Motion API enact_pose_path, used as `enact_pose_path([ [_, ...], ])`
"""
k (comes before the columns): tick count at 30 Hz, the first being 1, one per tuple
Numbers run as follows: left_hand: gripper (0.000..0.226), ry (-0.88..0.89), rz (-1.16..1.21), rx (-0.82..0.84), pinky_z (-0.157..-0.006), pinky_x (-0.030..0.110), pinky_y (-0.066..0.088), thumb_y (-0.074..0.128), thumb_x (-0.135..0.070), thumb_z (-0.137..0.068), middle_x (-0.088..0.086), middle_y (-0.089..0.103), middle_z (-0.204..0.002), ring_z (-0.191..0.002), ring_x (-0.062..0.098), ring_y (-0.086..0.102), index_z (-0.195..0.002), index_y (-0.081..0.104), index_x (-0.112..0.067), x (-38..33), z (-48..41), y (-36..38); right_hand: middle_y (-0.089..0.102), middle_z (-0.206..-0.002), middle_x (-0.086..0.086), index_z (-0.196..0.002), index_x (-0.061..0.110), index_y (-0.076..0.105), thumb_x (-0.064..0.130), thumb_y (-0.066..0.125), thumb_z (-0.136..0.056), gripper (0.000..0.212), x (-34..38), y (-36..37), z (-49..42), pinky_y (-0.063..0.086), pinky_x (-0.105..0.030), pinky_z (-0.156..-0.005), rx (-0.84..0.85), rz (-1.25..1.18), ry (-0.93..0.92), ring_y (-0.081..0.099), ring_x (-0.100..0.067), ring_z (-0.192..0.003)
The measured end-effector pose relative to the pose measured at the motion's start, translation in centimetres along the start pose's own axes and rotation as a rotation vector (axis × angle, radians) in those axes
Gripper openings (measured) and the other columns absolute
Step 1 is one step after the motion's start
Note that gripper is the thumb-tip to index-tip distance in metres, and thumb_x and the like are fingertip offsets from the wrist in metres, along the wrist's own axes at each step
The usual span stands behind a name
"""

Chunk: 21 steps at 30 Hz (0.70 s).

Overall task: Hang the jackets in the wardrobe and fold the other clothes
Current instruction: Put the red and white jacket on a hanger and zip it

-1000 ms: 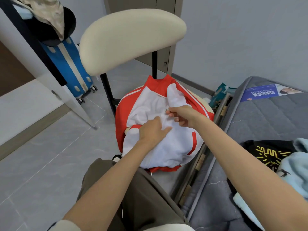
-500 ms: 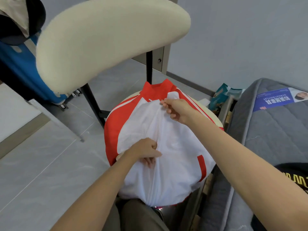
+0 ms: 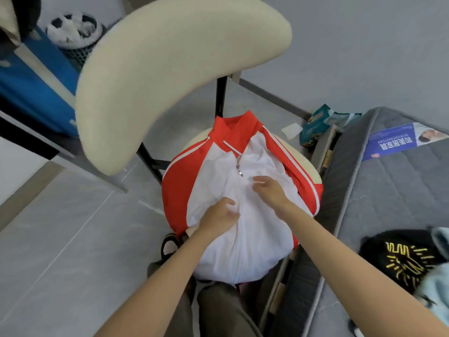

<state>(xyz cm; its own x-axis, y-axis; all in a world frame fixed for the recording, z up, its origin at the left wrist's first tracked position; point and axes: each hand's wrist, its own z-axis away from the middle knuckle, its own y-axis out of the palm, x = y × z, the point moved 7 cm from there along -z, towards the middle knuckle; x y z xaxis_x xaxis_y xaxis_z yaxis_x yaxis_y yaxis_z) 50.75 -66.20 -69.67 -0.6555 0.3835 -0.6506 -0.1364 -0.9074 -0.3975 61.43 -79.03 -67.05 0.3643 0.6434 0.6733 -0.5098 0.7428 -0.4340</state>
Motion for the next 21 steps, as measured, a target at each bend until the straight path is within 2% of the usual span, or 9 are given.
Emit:
enact_pose_path([
  [3, 0.040, -0.018, 0.001, 0.013, -0.093, 0.025, 0.041, 0.053, -0.029, -0.094, 0.003, 0.058, -0.125, -0.118, 0.018, 0.053, -0.133, 0.047, -0.023, -1.9, 4.2, -2.5, 0.057, -0.125, -0.005, -0.123, 0.015, 0.058, 0.013, 0.054, -0.094, 0.030, 1.5, -0.9, 4.9, 0.042, -0.025, -0.082, 0.076, -0.025, 0.045, 0.052, -0.016, -0.100],
  [8, 0.037, -0.008, 0.078, -0.104, -0.090, 0.025, 0.045, 0.047, -0.025, -0.097, 0.002, 0.056, -0.131, -0.116, 0.017, 0.053, -0.134, 0.048, -0.024, -5.9, 12.9, -8.0, 0.061, -0.119, -0.002, -0.113, 0.021, 0.061, 0.016, 0.054, -0.094, 0.022, 6.7, -2.7, 13.8, 0.044, -0.026, -0.085, 0.177, 0.004, 0.011, 0.057, -0.016, -0.098],
  [11, 0.035, -0.001, 0.094, -0.173, -0.094, 0.029, 0.046, 0.044, -0.028, -0.098, 0.001, 0.055, -0.131, -0.116, 0.018, 0.053, -0.133, 0.048, -0.027, -8.1, 18.3, -10.7, 0.064, -0.116, -0.001, -0.111, 0.020, 0.063, 0.014, 0.052, -0.095, 0.021, 10.2, -3.5, 18.8, 0.044, -0.021, -0.077, 0.239, 0.031, -0.077, 0.060, -0.015, -0.093],
  [16, 0.034, 0.011, 0.151, -0.311, -0.094, 0.026, 0.043, 0.043, -0.026, -0.099, 0.001, 0.058, -0.128, -0.114, 0.016, 0.054, -0.133, 0.049, -0.025, -9.3, 27.4, -15.2, 0.068, -0.109, 0.000, -0.111, 0.021, 0.061, 0.011, 0.047, -0.097, 0.022, 15.9, -3.4, 26.1, 0.041, -0.009, -0.063, 0.345, 0.114, -0.228, 0.060, -0.008, -0.086],
  [21, 0.035, 0.000, 0.185, -0.493, -0.090, 0.021, 0.040, 0.046, -0.022, -0.098, 0.002, 0.058, -0.129, -0.117, 0.016, 0.054, -0.133, 0.051, -0.020, -7.1, 35.7, -20.1, 0.069, -0.100, -0.001, -0.110, 0.016, 0.062, 0.009, 0.048, -0.095, 0.021, 21.9, 0.1, 31.6, 0.042, -0.004, -0.061, 0.425, 0.152, -0.384, 0.060, -0.010, -0.081],
])
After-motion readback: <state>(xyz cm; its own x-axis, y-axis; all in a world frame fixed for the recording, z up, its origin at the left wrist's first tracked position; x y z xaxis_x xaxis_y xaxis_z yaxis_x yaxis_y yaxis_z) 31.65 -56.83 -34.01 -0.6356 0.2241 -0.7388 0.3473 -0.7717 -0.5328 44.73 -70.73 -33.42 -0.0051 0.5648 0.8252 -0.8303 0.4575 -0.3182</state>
